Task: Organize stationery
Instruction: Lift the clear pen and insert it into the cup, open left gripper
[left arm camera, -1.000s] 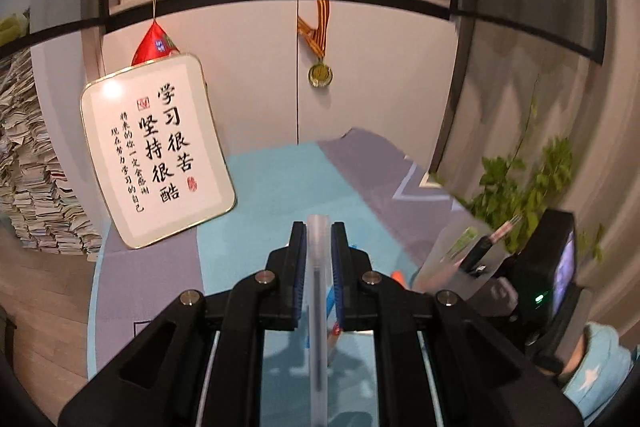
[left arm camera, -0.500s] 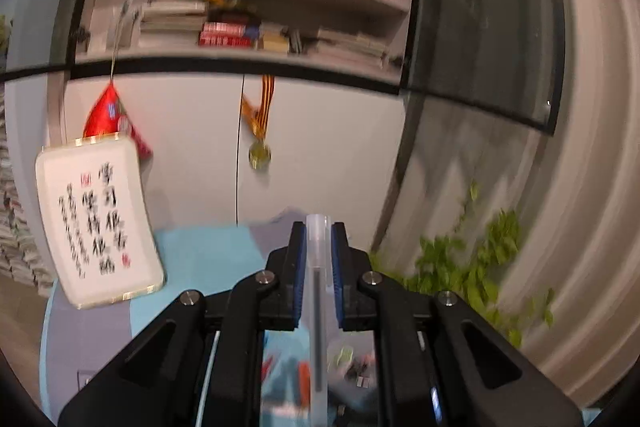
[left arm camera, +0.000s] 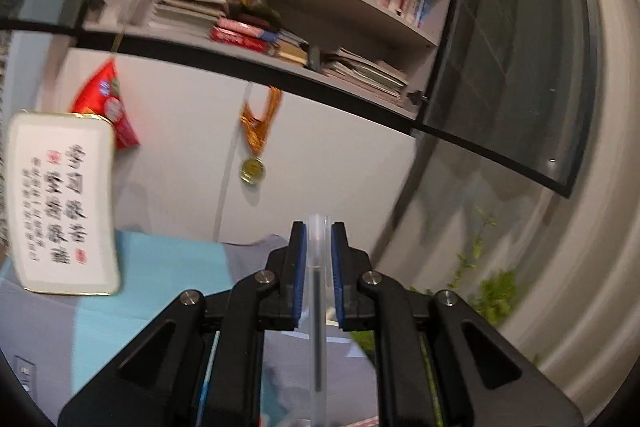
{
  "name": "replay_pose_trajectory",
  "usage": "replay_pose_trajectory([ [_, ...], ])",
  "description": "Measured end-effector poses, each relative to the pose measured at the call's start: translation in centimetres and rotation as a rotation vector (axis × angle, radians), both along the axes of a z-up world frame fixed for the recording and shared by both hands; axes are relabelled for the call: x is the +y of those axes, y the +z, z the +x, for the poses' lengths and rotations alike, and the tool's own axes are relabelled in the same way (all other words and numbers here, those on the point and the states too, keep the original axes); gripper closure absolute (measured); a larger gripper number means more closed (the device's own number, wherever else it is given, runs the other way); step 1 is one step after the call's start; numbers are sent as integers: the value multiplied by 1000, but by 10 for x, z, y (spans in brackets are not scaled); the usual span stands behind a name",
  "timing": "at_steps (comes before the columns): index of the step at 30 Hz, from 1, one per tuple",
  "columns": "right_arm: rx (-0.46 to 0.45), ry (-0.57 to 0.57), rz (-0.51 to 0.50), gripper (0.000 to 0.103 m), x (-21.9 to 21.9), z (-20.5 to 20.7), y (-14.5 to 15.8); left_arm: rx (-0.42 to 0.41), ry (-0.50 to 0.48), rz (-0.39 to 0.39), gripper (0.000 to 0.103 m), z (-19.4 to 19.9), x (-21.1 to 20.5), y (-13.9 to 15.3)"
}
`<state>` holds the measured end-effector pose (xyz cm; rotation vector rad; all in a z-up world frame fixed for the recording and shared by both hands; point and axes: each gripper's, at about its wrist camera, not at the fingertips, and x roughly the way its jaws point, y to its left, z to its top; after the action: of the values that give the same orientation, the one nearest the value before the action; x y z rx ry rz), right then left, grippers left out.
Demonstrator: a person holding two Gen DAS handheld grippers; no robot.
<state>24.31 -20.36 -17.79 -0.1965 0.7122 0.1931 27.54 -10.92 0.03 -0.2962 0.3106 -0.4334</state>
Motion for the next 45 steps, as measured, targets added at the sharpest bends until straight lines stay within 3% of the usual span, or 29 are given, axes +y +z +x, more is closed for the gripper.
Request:
replay_pose_trajectory([
  [4,3,0,5,33,-1,0,0,70,-87,27,93,9,-11,-14],
  [12,-1,1,-7,33,1,0,1,134,-134,32,93,-1,0,-33],
  [20,-7,2,-25,33,4,0,2,187,-178,154,93,-32,-1,-47],
  [31,-13,0,-41,33,9,-1,5,300,-249,227,91,-41,-8,-63],
  [33,-13,0,-41,33,9,-2,5,303,-245,223,84,-44,-3,-62],
  [35,-13,0,-41,33,10,-2,5,305,-229,207,64,-48,8,-61],
  [37,-13,0,-41,33,10,-1,5,292,-186,197,56,-54,26,-60],
  [41,-12,0,-39,33,10,-1,6,298,-84,258,56,-59,58,-77],
  [45,-12,0,-40,33,10,-1,6,397,-25,327,56,-54,82,-118],
])
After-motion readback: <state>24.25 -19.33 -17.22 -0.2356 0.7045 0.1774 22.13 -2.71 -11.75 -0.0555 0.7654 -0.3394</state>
